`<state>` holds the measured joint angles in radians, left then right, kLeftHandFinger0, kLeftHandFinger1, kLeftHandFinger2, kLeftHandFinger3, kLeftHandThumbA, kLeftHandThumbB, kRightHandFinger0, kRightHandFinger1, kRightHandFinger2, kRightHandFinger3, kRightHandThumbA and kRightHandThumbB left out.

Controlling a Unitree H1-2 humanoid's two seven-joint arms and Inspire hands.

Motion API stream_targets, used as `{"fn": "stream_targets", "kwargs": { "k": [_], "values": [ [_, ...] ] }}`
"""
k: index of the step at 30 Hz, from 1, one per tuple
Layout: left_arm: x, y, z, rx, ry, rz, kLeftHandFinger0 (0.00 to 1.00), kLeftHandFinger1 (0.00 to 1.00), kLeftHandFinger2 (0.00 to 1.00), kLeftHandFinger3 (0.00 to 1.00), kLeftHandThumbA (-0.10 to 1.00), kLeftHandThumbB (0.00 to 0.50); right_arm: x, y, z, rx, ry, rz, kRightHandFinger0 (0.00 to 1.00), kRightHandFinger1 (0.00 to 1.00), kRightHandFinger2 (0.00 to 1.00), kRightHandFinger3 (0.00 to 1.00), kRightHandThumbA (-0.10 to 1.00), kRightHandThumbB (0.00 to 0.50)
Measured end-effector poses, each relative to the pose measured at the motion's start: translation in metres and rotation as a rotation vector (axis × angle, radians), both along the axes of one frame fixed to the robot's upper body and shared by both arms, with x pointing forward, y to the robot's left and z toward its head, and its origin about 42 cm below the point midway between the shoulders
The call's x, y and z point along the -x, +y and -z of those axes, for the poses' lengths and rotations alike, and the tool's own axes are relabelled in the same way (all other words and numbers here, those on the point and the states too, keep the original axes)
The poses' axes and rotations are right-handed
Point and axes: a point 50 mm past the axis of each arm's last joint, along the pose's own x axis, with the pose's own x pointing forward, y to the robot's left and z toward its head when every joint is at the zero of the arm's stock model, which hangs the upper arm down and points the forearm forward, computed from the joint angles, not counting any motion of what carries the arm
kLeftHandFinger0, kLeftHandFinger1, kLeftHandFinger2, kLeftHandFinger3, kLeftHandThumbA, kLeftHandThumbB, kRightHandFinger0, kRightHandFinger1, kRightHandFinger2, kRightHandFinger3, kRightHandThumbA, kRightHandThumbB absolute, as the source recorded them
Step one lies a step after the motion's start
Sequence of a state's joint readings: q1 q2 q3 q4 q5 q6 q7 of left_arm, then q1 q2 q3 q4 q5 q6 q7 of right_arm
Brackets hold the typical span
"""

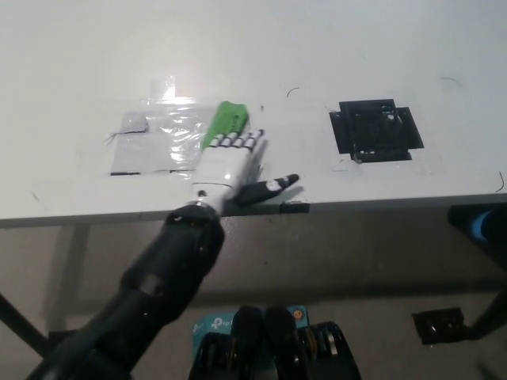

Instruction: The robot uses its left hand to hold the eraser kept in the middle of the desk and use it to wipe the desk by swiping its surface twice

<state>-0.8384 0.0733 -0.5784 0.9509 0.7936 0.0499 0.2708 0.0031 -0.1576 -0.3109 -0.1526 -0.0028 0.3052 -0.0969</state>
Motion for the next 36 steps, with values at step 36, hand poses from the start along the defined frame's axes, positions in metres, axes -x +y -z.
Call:
{"fn": "stream_targets", "kwargs": {
  "k": [36],
  "values": [
    [0.030,-0.127,-0.006,0.038,0.051,0.270,1.00,1.00,1.00,1.00,1.00,0.500,-0.017,0.020,0.003,0.005,-0.075,0.272,1.00,0.94,0.93,0.93,1.00,0.030]
  ]
}}
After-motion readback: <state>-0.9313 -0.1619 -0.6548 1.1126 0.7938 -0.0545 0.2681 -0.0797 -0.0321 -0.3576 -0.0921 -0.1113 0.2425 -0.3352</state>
